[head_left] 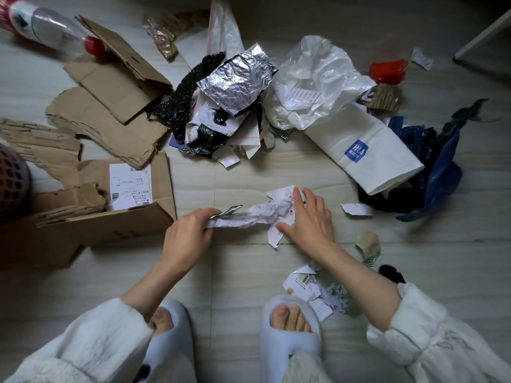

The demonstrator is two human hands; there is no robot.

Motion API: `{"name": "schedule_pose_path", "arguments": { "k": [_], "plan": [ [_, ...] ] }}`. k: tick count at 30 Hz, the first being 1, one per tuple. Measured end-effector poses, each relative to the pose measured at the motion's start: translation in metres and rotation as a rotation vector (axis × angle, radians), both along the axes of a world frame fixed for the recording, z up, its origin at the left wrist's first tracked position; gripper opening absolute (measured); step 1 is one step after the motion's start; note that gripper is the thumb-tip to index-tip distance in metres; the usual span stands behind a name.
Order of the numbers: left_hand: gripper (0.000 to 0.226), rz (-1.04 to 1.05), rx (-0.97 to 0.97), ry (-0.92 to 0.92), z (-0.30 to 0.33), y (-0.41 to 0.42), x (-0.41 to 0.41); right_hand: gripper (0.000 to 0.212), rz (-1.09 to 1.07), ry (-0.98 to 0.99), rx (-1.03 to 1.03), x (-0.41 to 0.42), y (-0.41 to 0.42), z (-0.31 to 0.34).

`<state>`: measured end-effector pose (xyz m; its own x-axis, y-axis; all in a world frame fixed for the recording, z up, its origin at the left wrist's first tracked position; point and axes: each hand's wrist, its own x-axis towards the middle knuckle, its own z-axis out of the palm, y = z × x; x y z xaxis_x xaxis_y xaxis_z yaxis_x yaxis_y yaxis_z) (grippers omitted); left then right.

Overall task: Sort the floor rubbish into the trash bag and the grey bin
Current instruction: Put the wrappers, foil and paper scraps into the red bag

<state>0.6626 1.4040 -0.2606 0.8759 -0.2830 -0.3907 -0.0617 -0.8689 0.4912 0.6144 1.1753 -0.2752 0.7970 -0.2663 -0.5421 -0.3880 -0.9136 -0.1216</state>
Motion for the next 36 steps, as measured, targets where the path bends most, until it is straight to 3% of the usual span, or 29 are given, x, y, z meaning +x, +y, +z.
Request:
{"name": "schedule_pose_path", "arguments": {
  "k": [8, 11, 14, 17, 25, 29, 36],
  "plan": [
    [0.038, -0.031, 0.016, 0.008, 0.002, -0.006, -0.001, 0.042, -0.26, -0.158, 0.189, -0.001, 0.003, 0.004],
    [0.036, -0.061, -0.006, 0.006, 0.003, -0.008, -0.004, 0.023, -0.321, -0.293, 0.067, -0.01, -0.017, 0.014],
    [0.035, -0.071, -0.018, 0.01, 0.005, -0.009, -0.006, 0.031, -0.284, -0.206, -0.102, -0.026, -0.052, 0.015],
    [0.036, -0.083, -0.02, 0.02, 0.006, -0.011, -0.009, 0.04, -0.358, -0.066, -0.038, -0.039, -0.073, 0.006],
    [0.038, -0.147, -0.012, 0.044, 0.005, -0.017, -0.018, 0.039, -0.21, -0.183, 0.008, -0.035, -0.058, 0.004],
    [0.037, -0.146, -0.01, 0.032, 0.005, -0.015, -0.016, 0.035, -0.048, -0.137, -0.065, -0.029, -0.05, 0.001],
    [0.037, -0.145, -0.006, 0.044, 0.003, -0.011, -0.016, 0.049, -0.222, 0.068, 0.06, -0.004, -0.053, 0.003]
  ]
}}
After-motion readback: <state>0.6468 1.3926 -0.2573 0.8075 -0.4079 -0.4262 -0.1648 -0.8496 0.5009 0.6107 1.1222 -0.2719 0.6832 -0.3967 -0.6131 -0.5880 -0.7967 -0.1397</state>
